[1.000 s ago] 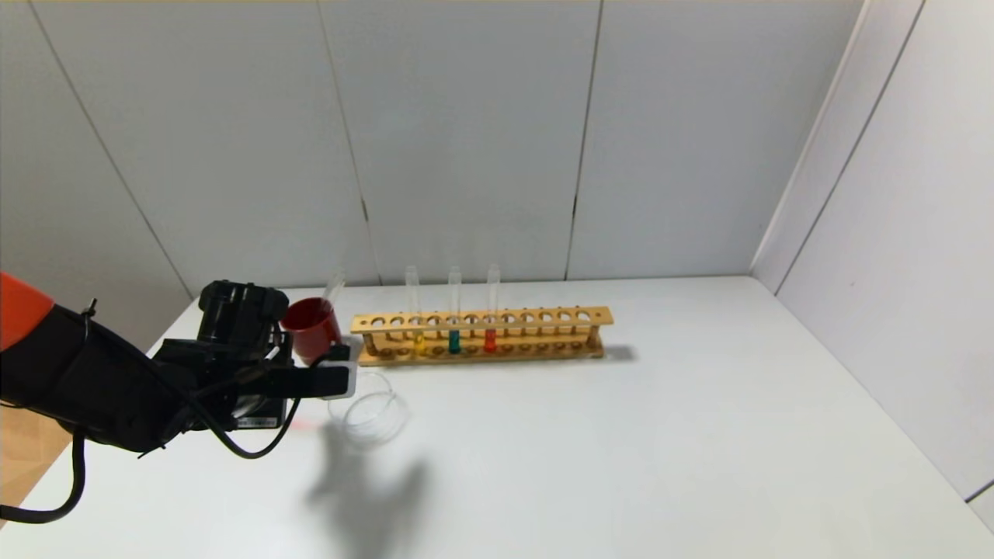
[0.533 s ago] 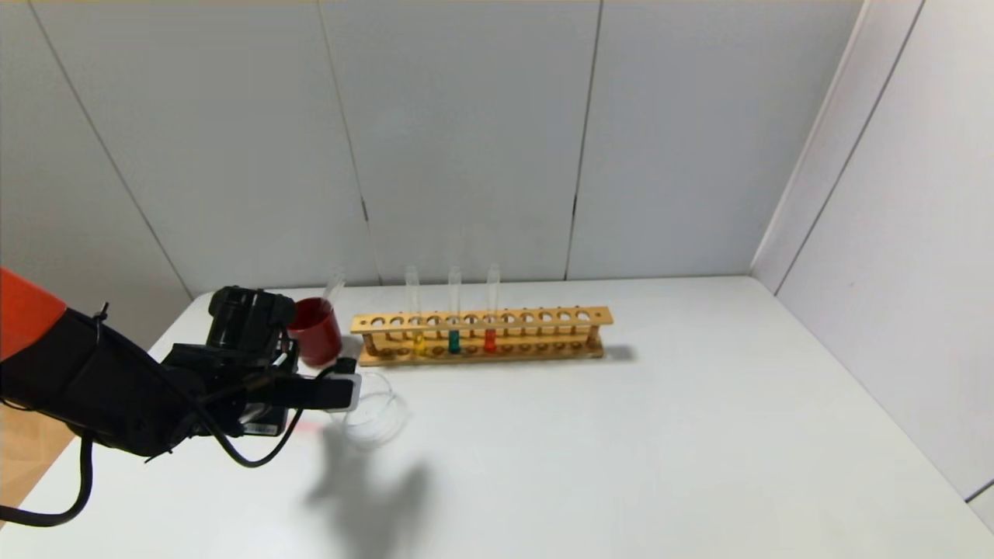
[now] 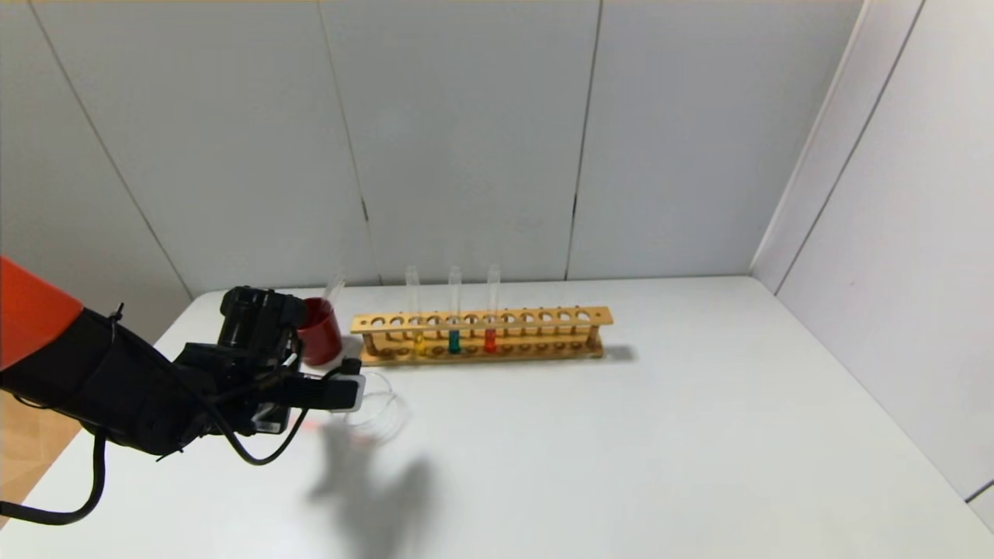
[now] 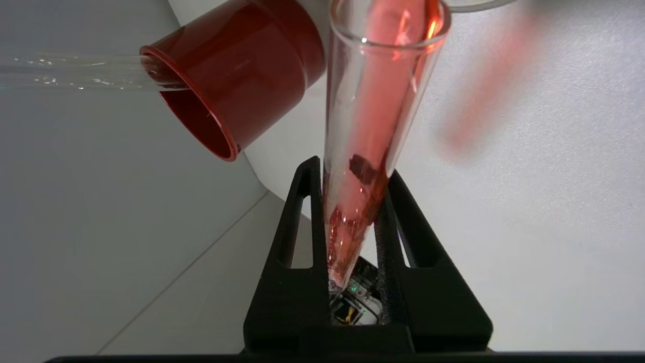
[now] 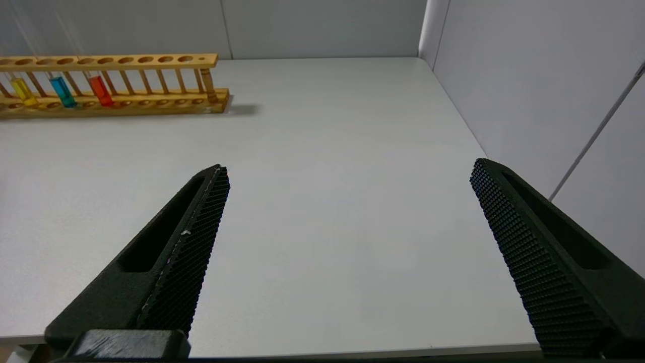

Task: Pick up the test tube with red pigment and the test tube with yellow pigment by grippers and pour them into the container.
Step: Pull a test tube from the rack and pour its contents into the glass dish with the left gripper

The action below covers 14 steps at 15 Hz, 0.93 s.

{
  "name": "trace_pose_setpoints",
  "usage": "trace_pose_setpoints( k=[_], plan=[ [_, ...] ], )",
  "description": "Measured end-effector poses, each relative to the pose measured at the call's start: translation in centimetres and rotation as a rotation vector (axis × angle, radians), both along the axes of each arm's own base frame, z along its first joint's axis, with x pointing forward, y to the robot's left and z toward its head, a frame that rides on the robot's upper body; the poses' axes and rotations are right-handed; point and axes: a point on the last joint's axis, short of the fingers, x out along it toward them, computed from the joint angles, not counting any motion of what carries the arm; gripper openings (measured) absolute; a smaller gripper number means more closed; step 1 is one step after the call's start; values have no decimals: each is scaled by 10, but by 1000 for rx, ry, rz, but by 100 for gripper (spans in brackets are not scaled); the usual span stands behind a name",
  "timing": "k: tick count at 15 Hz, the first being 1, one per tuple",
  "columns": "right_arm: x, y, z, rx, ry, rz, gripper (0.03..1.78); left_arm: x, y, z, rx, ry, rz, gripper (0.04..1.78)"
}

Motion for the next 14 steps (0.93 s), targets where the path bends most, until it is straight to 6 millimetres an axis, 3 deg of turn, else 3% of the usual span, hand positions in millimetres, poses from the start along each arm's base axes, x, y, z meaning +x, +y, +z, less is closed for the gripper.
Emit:
trace_pose_setpoints(
  k=[14],
  plan=[
    [0,0,0,0,0,0,175,22,-10,-12,64,-5,-25,32]
  ],
)
